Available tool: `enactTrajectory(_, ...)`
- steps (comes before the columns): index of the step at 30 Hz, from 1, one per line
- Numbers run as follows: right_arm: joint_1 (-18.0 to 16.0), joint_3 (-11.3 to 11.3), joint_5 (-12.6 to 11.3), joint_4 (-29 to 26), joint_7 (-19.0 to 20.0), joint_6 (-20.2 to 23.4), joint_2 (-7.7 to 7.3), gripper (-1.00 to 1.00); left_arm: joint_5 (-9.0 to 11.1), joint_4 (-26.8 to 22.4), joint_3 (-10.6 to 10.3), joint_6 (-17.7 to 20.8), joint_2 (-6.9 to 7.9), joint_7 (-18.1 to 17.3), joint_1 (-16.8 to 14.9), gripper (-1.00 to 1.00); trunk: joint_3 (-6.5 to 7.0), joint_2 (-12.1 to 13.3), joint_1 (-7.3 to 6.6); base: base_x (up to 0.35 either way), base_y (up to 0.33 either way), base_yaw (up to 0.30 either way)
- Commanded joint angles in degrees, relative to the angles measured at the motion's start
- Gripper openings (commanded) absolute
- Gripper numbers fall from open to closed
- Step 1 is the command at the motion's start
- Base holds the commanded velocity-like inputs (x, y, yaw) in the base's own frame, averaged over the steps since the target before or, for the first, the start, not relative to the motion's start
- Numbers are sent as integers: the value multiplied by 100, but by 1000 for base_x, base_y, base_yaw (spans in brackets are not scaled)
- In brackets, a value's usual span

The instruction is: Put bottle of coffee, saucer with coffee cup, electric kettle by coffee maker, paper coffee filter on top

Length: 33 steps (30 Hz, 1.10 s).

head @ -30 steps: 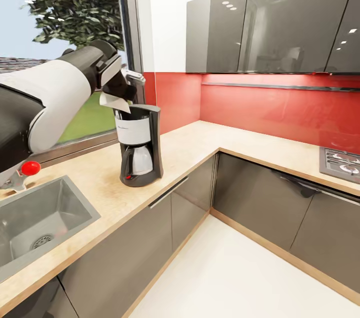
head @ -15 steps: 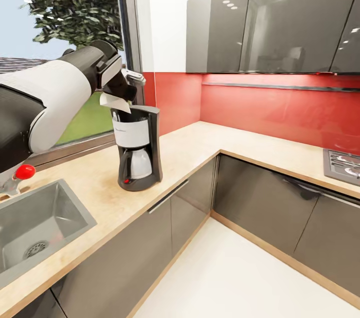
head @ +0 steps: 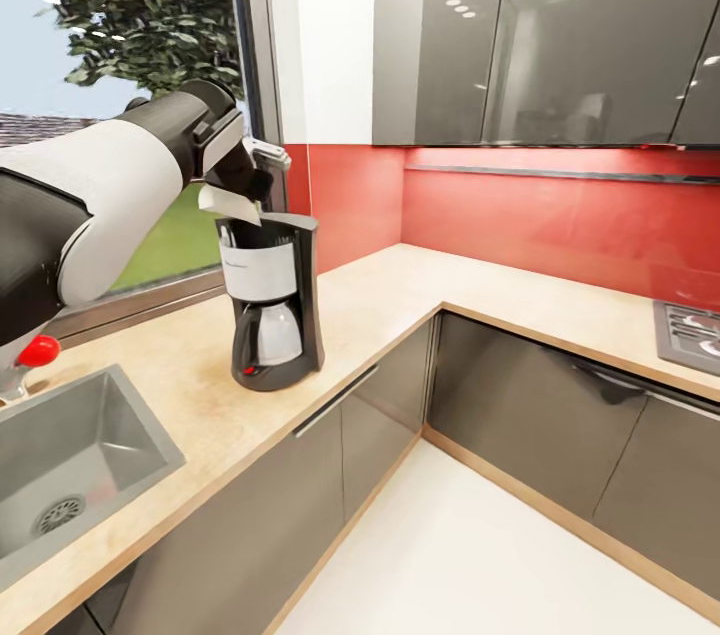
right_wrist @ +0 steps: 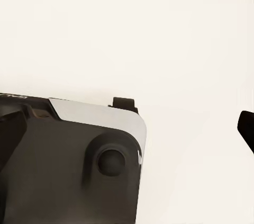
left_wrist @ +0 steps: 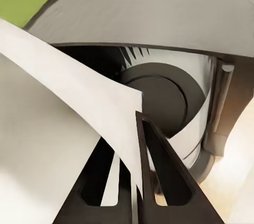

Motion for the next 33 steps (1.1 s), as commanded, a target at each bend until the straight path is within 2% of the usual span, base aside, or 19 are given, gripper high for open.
enactTrajectory(1, -4, 0, 50, 3, -1, -15, -2, 100, 31, -4, -78, 19, 0, -15, -5, -100, -7, -4, 1, 49, 0, 0)
enactTrajectory(5, -4, 0, 49, 3, -1, -15, -2, 100, 29, -4, -302, 22, 0, -15, -5, -100, -7, -4, 1, 21, 0, 0)
enactTrajectory(9, -4, 0, 51, 3, -1, -15, -2, 100, 28, -4, -380, 22, 0, -11, 2, -100, -8, -4, 1, 4, 0, 0)
enactTrajectory(33, -4, 0, 47, 3, -2, -15, -2, 100, 28, -4, -411, 22, -9, -7, 2, -100, -163, -4, 1, 0, 0, 0)
